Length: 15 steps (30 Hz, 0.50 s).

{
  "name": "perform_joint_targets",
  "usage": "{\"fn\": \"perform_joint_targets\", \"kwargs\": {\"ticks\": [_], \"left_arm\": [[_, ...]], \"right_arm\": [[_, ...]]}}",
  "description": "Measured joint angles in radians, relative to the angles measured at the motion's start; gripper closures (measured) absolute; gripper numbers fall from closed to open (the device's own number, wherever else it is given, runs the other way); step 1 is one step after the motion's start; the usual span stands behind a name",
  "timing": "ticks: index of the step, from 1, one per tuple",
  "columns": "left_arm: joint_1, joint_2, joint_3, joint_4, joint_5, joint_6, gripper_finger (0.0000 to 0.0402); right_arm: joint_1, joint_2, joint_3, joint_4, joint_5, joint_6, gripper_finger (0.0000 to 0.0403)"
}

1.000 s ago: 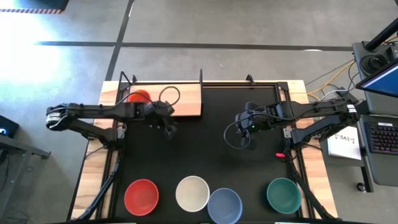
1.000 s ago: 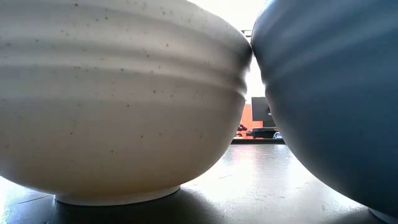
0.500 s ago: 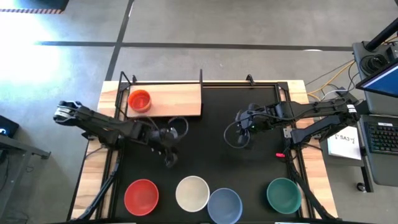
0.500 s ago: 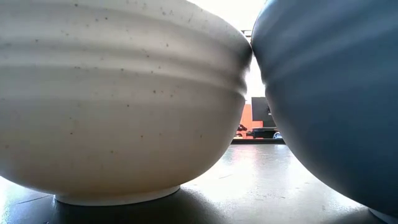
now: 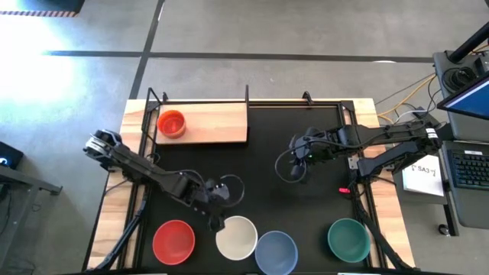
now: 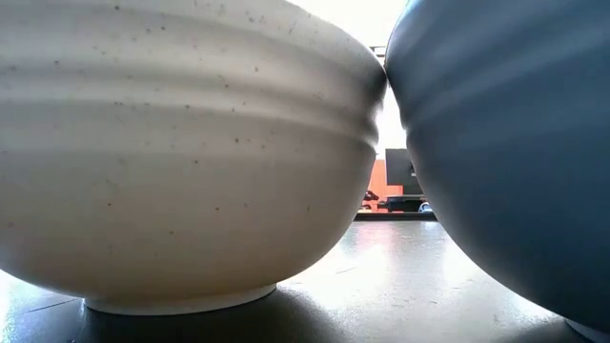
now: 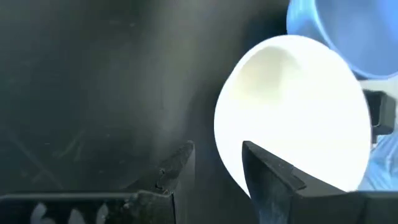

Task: Place and stack bowls onto a shelf
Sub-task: Put the white bowl on the shelf

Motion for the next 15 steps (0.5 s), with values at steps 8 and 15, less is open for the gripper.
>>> {"fn": "perform_joint_targets", "kwargs": {"ticks": [8,15], "left_arm": [[0.001,0.127,0.086,-0.032,-0.015,0.061,0.0285],[0.002,0.147,0.119,-0.059,-0.019,0.08,0.0285]], "right_arm": [[0.0,0.0,0.0,-0.014,0.0,0.009,0.0243],[0.0,0.0,-0.002,-0.02,0.0,0.01,0.0243]]}}
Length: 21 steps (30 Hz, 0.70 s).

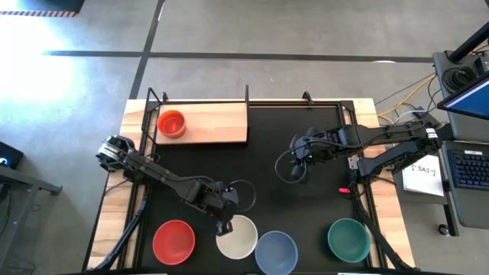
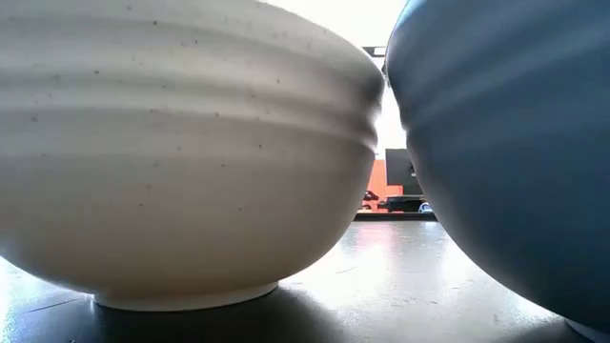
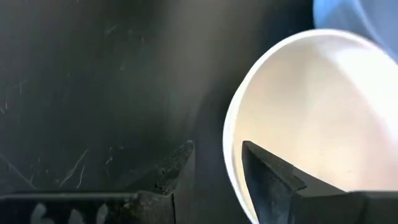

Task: Place and stack bowls onto a shelf
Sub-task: Put the white bowl on the shelf

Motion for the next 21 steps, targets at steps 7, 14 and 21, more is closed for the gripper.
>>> {"fn": "perform_joint_targets", "kwargs": {"ticks": [7,14,21], "left_arm": [[0.0,-0.001,0.008,0.005,0.0,0.023,0.0285],[0.002,0.02,0.0,0.036,0.018,0.026,0.0285],[0.002,0.048,0.0,0.04,0.051,0.015,0.0285]], "right_arm": [[0.0,0.0,0.0,0.0,0.0,-0.012,0.0243],[0.0,0.0,-0.002,0.001,0.0,-0.026,0.0243],[0.0,0.0,-0.003,0.002,0.001,-0.081,0.0243]]}}
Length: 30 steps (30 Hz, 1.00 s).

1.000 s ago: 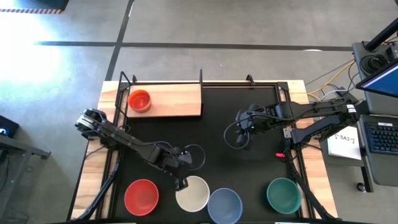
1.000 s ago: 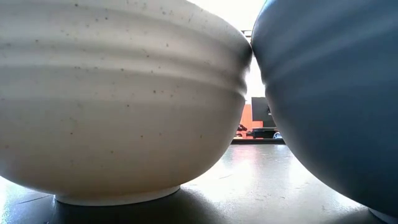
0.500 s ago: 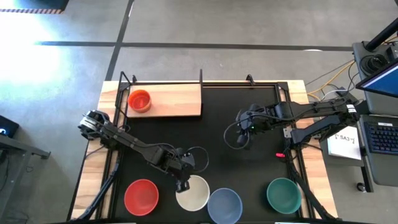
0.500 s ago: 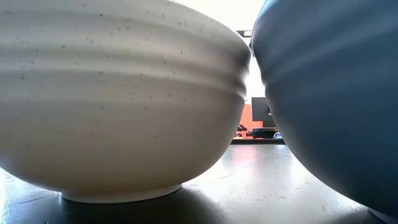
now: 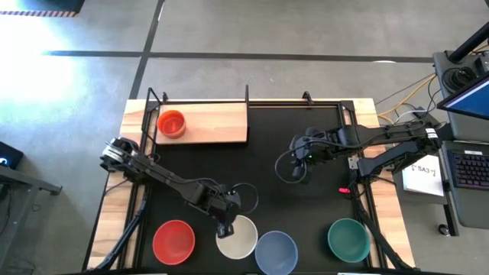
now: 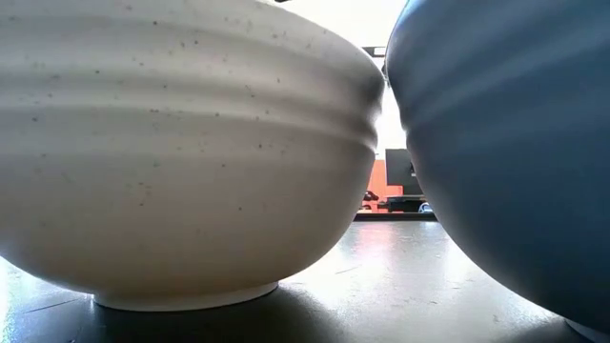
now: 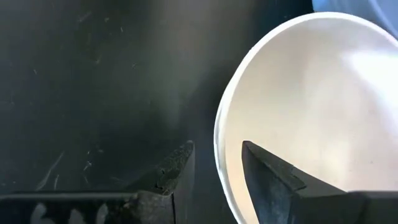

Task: Place and stack bowls onto a shelf
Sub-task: Put the white bowl on the shelf

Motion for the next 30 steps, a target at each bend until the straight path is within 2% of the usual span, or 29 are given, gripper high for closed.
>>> {"fn": "perform_joint_targets", "kwargs": {"ticks": [6,14,30], "left_arm": [[0.002,0.015,0.0,0.003,0.007,-0.008,0.0308],[0.014,0.015,0.0,0.01,0.01,0.0,0.0395],[0.074,-0.001,-0.001,-0.019,0.012,0.065,0.0401]], "right_arm": [[0.0,0.0,0.0,0.001,0.0,-0.035,0.0243],[0.0,0.0,0.0,0.002,0.0,-0.051,0.0243],[0.0,0.0,-0.014,0.002,0.0,-0.052,0.0243]]}}
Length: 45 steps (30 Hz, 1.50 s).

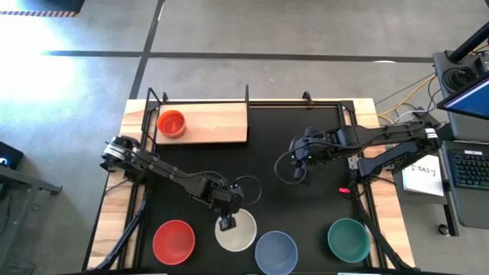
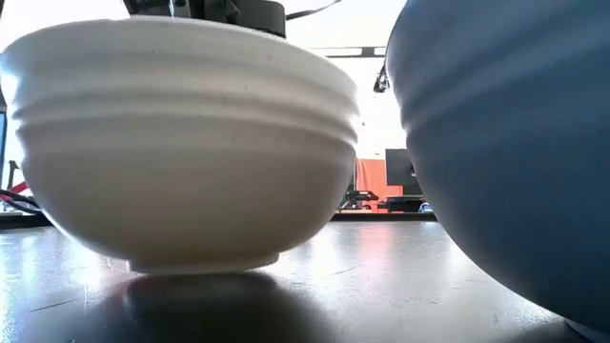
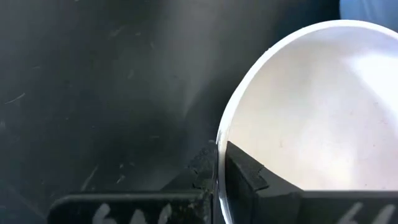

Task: Place and stack bowls onto a shelf
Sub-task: Put the white bowl on the shelf

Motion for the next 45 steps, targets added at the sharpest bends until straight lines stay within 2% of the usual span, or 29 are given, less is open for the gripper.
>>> {"fn": "perform_joint_targets", "kwargs": {"ticks": [6,13,21,29,33,37,45], "left_arm": [[0.063,-0.06,0.0,-0.105,-0.02,0.02,0.0401],[0.238,-0.172,0.0,-0.273,-0.089,0.099,0.0401],[0.533,-0.285,0.0,-0.297,-0.095,0.261,0.0401],[0.879,-0.274,0.0,-0.293,-0.075,0.383,0.0401],[1.006,-0.258,0.0,-0.234,-0.006,0.4,0.0401],[1.067,-0.228,0.0,-0.176,0.06,0.42,0.0401],[1.098,-0.168,0.0,-0.14,0.063,0.46,0.0402]], "right_arm": [[0.0,0.0,-0.034,-0.001,0.0,-0.024,0.0243],[0.0,0.0,-0.084,-0.001,0.0,-0.044,0.0243],[0.0,0.0,-0.132,0.001,0.0,-0.064,0.0243],[0.0,0.0,-0.176,0.002,0.0,-0.065,0.0243],[0.0,0.0,-0.194,0.002,0.0,-0.064,0.0243],[0.0,0.0,-0.197,0.003,0.0,-0.06,0.0243],[0.0,0.0,-0.197,0.003,0.0,-0.059,0.0243]]}}
